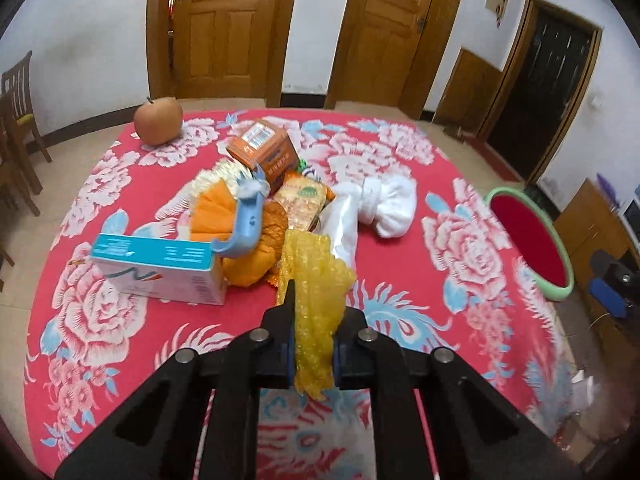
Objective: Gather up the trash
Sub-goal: 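Grasp the second yellow foam net with the left tool, then grasp the white plastic bag with the right tool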
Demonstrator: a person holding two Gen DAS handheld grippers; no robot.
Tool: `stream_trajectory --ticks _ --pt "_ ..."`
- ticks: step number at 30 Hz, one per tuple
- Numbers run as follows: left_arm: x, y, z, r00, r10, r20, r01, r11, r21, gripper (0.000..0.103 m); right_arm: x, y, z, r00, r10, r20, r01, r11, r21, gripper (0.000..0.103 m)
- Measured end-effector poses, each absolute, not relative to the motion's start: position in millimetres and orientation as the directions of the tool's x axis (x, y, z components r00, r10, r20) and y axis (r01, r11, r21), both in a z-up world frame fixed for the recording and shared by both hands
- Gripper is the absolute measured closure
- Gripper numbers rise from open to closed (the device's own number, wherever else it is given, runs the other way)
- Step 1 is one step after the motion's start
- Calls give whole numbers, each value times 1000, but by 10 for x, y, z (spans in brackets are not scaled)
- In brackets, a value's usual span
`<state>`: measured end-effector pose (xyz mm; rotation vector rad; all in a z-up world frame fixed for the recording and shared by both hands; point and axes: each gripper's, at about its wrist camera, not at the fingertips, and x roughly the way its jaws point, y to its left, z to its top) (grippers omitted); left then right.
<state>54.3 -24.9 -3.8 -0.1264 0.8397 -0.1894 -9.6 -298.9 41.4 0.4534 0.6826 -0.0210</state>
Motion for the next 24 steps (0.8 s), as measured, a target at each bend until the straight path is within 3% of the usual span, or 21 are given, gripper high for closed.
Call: stream_trajectory --ticks 13,24 --pt "430 339 429 717 -214 -664 103 974 -204 92 -41 -2320 821 745 267 -612 -16 923 383 30" --pt "575 752 435 753 -189 -630 70 975 -209 92 436 -1657 554 670 300 -679 -78 938 338 30"
